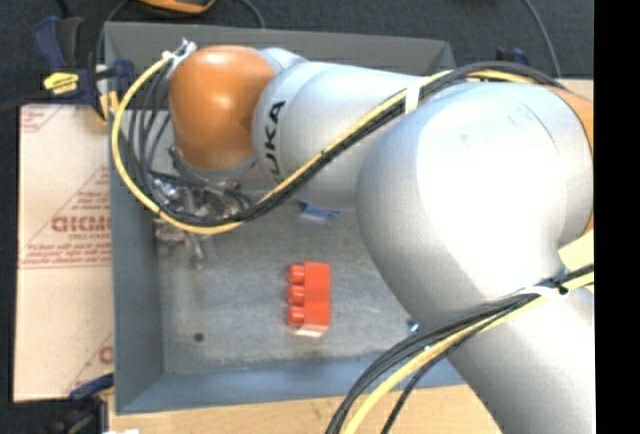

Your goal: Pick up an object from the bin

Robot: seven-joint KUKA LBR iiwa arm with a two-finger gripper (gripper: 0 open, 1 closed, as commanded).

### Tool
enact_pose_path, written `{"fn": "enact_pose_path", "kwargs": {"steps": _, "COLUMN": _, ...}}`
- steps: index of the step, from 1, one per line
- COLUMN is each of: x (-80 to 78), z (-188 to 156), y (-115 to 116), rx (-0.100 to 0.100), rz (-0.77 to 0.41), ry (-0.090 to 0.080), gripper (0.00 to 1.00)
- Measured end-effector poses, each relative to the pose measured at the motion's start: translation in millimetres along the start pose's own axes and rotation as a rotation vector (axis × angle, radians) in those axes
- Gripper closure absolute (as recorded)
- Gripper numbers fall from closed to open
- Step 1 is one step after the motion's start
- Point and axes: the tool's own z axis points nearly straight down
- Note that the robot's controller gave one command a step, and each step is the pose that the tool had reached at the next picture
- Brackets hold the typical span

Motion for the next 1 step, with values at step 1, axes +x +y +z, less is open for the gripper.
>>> {"fn": "enact_pose_path", "kwargs": {"steps": 1, "x": -1.0, "z": -1.7, "y": -1.4, "rx": -0.001, "rz": 0.007, "ry": -0.004, "gripper": 0.0}}
